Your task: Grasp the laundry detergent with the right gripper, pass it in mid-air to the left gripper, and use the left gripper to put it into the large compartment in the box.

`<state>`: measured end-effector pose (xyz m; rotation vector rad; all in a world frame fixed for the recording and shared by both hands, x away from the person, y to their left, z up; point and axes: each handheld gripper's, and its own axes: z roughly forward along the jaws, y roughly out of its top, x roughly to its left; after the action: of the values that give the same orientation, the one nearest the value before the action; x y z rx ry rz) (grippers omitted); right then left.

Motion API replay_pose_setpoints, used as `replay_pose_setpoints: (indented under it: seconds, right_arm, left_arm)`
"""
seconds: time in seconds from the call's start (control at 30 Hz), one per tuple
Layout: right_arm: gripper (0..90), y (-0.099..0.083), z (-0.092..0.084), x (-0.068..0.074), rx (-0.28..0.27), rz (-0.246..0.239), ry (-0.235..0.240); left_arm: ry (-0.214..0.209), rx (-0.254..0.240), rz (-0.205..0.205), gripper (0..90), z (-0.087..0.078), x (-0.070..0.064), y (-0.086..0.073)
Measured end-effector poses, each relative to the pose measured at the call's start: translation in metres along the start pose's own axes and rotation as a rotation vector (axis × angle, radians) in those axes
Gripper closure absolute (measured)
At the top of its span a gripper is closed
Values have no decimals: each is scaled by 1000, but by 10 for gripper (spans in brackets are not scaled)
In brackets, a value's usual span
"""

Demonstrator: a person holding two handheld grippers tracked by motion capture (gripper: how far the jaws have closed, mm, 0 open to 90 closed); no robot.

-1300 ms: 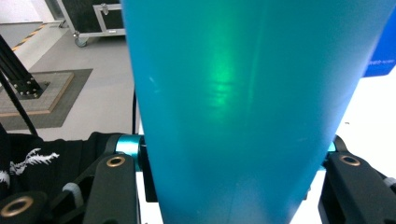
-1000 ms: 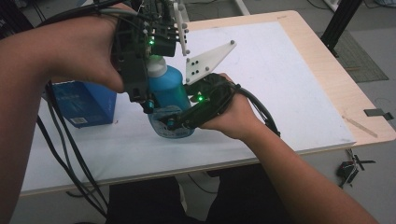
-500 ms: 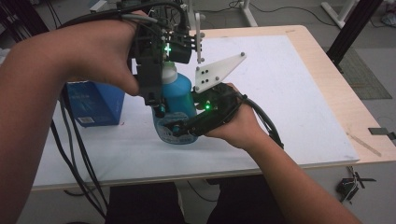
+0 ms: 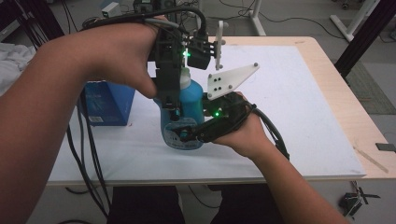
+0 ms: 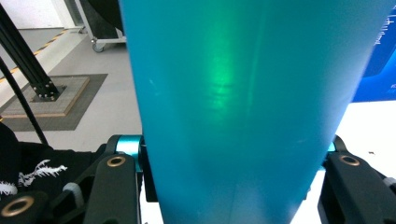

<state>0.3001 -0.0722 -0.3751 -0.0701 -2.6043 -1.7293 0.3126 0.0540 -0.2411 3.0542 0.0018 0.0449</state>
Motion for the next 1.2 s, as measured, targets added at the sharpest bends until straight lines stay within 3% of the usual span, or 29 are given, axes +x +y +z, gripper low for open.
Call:
replay_pose_setpoints:
  seconds: [0.4,1.2]
  right_arm:
    - [452,0,-1,-1,-26,-6,0]
    - [453,0,-1,-1,-29,5,0]
  left_arm:
    - [-4,16,-1,153,-2,-2,3]
    - [-12,20,-2,251,-3,-4,6]
